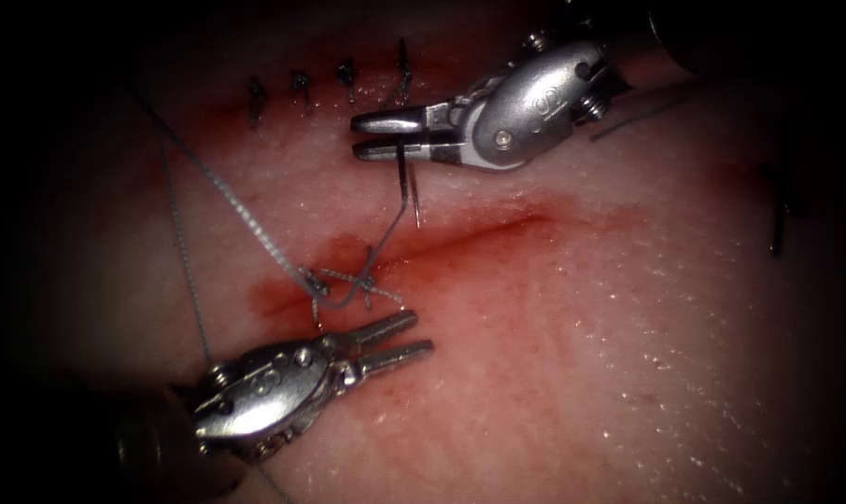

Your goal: Wound Closure

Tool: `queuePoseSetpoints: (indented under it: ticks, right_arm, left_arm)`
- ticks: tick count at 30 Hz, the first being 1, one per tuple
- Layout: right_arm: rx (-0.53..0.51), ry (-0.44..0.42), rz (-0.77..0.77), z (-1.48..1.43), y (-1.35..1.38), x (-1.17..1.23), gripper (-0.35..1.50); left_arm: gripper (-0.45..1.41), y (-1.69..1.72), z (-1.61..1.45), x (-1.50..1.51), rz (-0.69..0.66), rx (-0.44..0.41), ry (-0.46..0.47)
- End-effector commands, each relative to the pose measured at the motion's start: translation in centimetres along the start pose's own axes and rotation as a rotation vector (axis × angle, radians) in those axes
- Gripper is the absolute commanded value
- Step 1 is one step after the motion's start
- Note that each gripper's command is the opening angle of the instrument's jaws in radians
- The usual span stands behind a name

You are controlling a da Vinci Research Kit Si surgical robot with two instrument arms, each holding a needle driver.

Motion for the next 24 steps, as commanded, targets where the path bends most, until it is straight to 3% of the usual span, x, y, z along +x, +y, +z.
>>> queuePoseSetpoints:
  ticks: [1,6,12,24]
  right_arm:
    - [0.0,0.003,-0.014,0.09,-0.03,-0.03,-0.35]
    - [0.006,0.011,-0.06,0.09,-0.15,-0.04,-0.35]
    - [0.045,0.032,-0.113,0.06,-0.47,-0.06,-0.35]
    - [0.075,0.022,-0.126,-0.02,-0.66,-0.02,-0.35]
  left_arm:
    - [0.15,0.04,0.07,-0.08,-0.002,-0.001,0.0]
    - [0.15,0.04,0.09,-0.07,-0.002,0.001,0.001]
    - [0.14,0.03,0.09,-0.07,-0.014,0.001,-0.002]
    - [0.1,-0.03,0.12,-0.05,-0.019,0.009,-0.008]
